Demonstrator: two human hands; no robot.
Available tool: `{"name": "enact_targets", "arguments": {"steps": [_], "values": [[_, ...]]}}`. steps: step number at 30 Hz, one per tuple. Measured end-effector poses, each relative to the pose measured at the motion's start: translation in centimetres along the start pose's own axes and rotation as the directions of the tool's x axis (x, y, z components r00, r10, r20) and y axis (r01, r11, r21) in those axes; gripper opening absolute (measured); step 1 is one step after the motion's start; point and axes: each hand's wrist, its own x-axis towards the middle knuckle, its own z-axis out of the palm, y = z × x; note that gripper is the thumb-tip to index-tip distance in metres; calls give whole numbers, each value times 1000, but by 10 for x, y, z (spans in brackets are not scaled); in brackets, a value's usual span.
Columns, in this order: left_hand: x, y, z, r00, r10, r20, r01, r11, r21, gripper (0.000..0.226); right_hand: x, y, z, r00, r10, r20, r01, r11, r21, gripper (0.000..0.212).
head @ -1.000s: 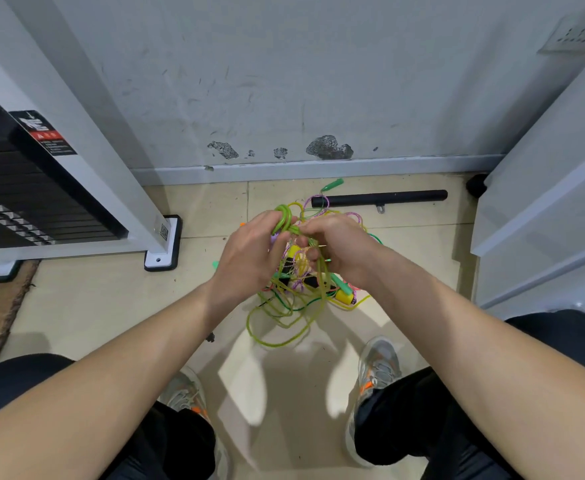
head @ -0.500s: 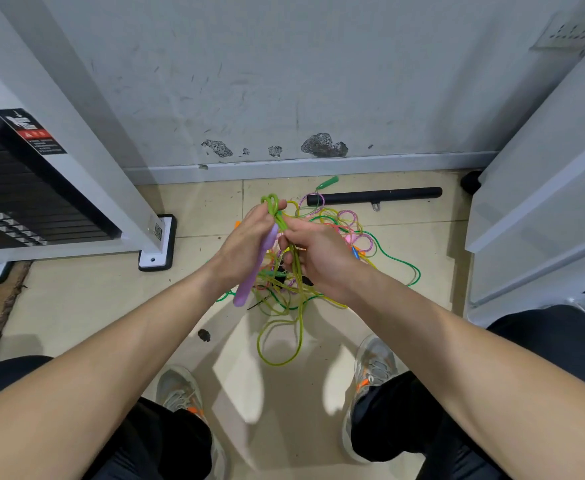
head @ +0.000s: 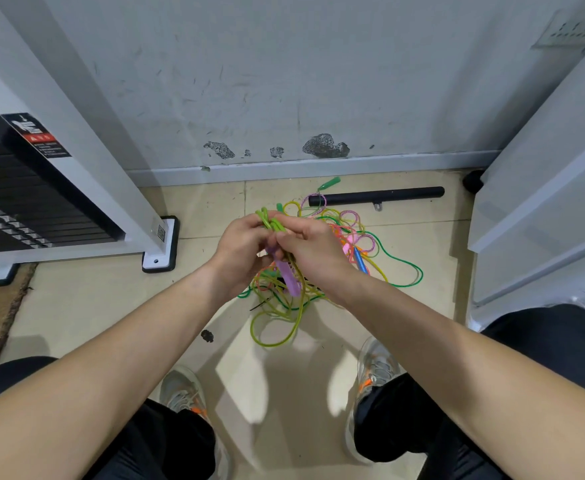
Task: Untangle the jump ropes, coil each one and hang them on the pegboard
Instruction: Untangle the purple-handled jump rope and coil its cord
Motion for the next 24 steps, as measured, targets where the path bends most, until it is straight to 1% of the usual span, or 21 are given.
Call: {"name": "enact_targets", "arguments": {"steps": [2,3,6,7,9,11,13,16,17,18,19,20,22,24], "values": [[1,3,3,992,-92,-83,76,980,-183,23,-1,2,6,1000,-16,-2,16,999,-40,46],[2,2,5,987,-107,-119,79,972,-219,20,-3,2,9,1000,-21,-1,21,997,-79,47],[1,-2,12,976,-82,-204,40,978,-203,16,-10,4,19,997,-73,23,77,959,-272,50],[1,-2,15,971,-83,-223,35,977,-210,13,-13,3,22,997,-82,4,79,943,-323,51],[1,-2,16,965,-69,-251,17,979,-203,11,-20,1,28,995,-74,-64,47,935,-352,52],[3,-3,15,965,-31,-261,-12,987,-162,16,-25,0,34,992,-45,-117,-4,924,-383,51],[2,-2,17,966,-19,-257,-17,990,-137,14,-27,-1,37,990,-28,-139,-34,906,-423,46],[6,5,15,945,-68,-320,16,986,-164,7,-30,-4,31,988,-37,-147,-59,802,-594,32],[8,9,12,930,-77,-358,19,986,-163,8,-31,-3,28,988,-60,-139,-43,769,-638,28],[12,11,8,917,-74,-392,14,988,-154,16,-32,-1,26,989,-89,-121,-14,747,-664,25],[14,15,3,907,-65,-416,14,992,-124,24,-33,2,26,989,-117,-91,26,741,-671,23],[16,17,-2,905,-60,-420,8,992,-125,28,-34,5,27,988,-142,-58,71,755,-652,22],[18,17,-6,919,-72,-388,20,991,-136,20,-35,13,30,986,-163,-14,129,826,-549,18],[20,14,-6,931,-87,-353,35,988,-152,16,-35,20,35,989,-143,-35,117,909,-401,14]]}}
